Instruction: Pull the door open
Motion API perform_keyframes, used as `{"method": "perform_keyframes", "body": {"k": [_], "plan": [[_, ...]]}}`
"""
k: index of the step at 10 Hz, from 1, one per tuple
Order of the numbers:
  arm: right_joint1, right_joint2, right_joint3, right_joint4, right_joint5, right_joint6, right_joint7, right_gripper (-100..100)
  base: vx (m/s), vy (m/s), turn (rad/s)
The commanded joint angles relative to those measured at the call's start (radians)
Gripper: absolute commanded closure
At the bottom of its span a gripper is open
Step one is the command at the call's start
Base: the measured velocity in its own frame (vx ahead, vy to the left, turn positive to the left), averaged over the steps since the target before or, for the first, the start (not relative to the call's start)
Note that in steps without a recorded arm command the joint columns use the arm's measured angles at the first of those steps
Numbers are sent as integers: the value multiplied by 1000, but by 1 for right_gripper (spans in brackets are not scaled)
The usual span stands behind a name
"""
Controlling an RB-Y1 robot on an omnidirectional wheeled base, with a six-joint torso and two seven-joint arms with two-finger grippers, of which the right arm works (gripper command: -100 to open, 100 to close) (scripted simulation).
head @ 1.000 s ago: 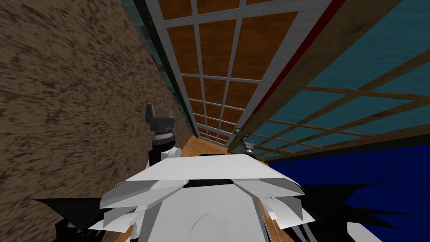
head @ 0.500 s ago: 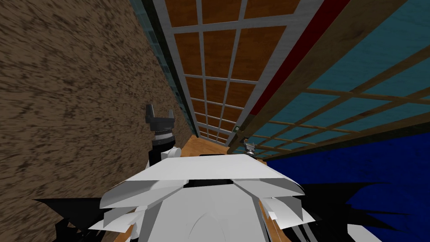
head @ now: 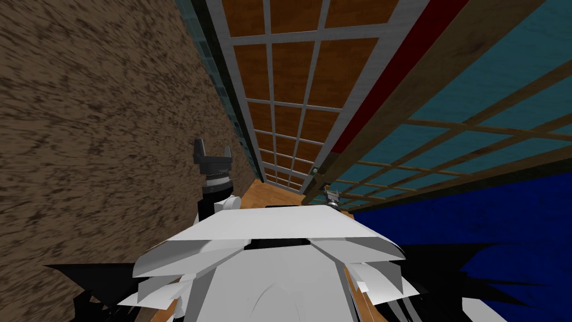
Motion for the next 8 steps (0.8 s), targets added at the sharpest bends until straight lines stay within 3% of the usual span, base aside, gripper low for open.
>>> {"method": "perform_keyframes", "body": {"k": [1, 4, 6, 8], "plan": [[30, -17, -20, 19, -12, 16, 2, 100, -67, 7, 8], [45, -20, -27, 34, -13, 17, 1, 100, -87, 10, -18], [45, -20, -27, 4, -13, 17, 1, 100, -75, 12, -63], [45, -20, -27, 34, -13, 17, 1, 100, 19, -5, 13]]}}
